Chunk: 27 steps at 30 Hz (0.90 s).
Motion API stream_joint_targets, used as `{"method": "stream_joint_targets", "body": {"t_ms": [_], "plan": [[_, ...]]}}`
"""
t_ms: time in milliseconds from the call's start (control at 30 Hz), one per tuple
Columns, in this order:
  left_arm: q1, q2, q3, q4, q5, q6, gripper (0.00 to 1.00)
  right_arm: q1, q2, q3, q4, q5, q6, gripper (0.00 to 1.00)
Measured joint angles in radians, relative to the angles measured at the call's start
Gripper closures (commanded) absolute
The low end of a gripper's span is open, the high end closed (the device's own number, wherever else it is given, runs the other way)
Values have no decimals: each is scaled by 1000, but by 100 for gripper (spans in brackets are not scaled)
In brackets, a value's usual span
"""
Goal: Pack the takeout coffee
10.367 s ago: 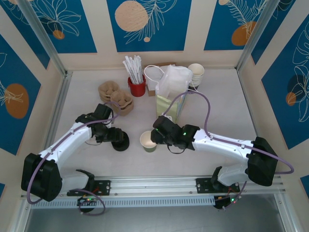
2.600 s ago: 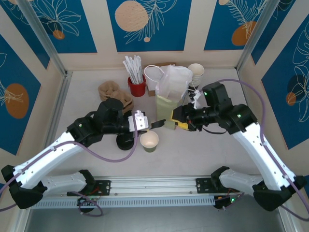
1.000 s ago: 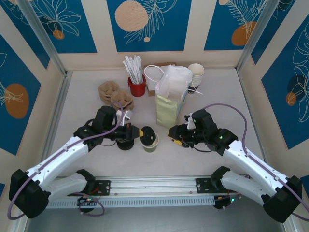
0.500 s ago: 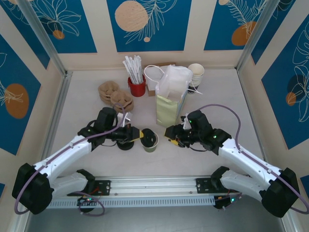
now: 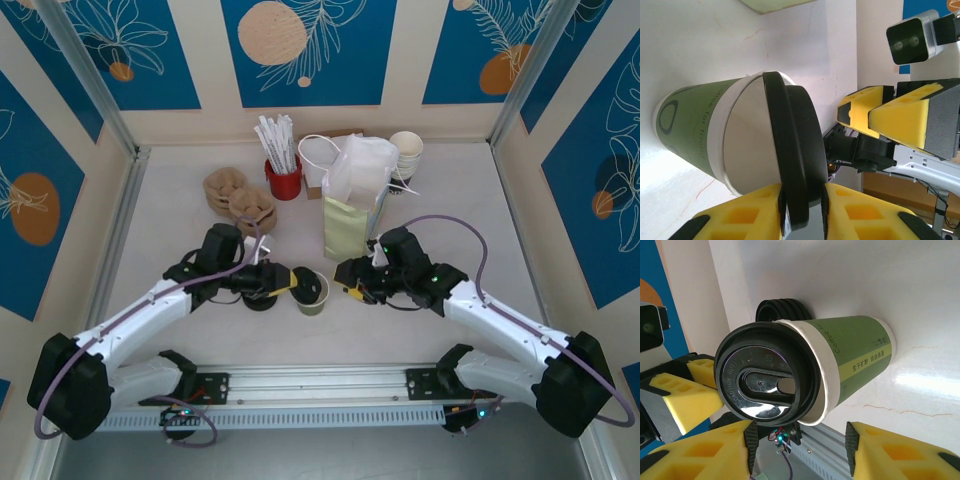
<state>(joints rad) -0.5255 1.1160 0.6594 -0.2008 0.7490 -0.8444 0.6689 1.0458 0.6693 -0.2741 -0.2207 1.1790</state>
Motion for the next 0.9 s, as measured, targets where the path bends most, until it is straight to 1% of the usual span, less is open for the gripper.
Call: {"method": "stream_joint_targets", "body": {"t_ms": [267, 633, 900], "plan": [[2, 34, 0, -4, 3, 25, 65, 3, 37, 0, 23, -1, 0, 46], [4, 59, 0, -5, 3, 47, 64, 15, 109, 1, 42, -15, -1, 46], [4, 73, -12, 0, 10, 66, 62, 29, 119, 3, 45, -14, -1, 45]]}}
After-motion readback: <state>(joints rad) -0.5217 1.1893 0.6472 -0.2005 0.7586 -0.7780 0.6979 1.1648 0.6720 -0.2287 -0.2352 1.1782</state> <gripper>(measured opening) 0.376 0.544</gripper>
